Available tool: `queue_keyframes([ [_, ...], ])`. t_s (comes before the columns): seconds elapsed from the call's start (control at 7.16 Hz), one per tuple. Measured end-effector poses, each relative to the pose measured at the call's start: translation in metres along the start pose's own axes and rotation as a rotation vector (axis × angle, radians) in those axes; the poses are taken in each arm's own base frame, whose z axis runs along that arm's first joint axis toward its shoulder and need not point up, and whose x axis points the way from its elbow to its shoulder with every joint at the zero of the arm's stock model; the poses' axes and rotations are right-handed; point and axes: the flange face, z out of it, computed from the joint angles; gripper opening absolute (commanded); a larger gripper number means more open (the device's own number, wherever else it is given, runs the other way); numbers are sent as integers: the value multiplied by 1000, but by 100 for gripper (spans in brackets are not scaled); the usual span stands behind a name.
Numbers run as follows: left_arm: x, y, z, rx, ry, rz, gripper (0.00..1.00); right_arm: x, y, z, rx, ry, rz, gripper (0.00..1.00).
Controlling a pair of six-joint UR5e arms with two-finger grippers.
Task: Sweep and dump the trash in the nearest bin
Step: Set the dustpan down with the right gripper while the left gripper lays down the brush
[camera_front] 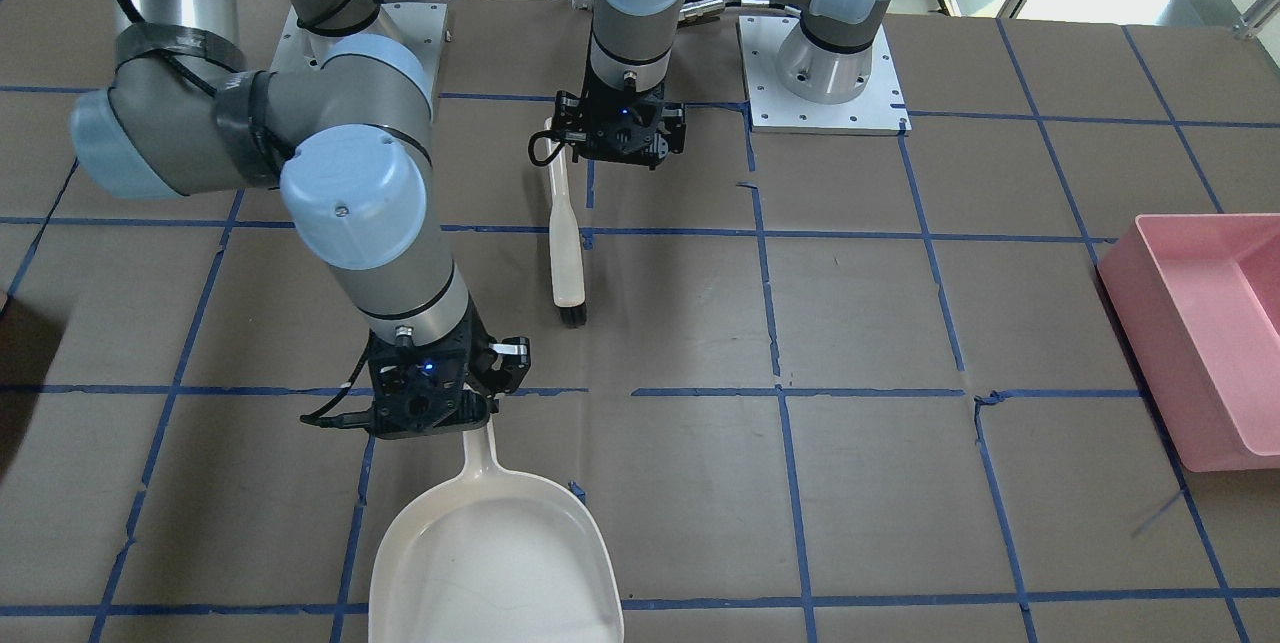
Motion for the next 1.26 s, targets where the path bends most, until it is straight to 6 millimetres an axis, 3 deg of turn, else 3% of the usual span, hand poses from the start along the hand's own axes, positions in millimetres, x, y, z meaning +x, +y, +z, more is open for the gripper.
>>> queue_keyframes([
  [0.56,-70,-39,-65,52,24,-22,100,-63,32,23,-41,29,8,0],
  [0.84,-106,-57,-84,61,-18,-3,100,-76,38,29,-40,33,30,1],
  [1.26,-123,-64,-91,67,-43,10,100,-81,38,43,-43,35,64,3],
])
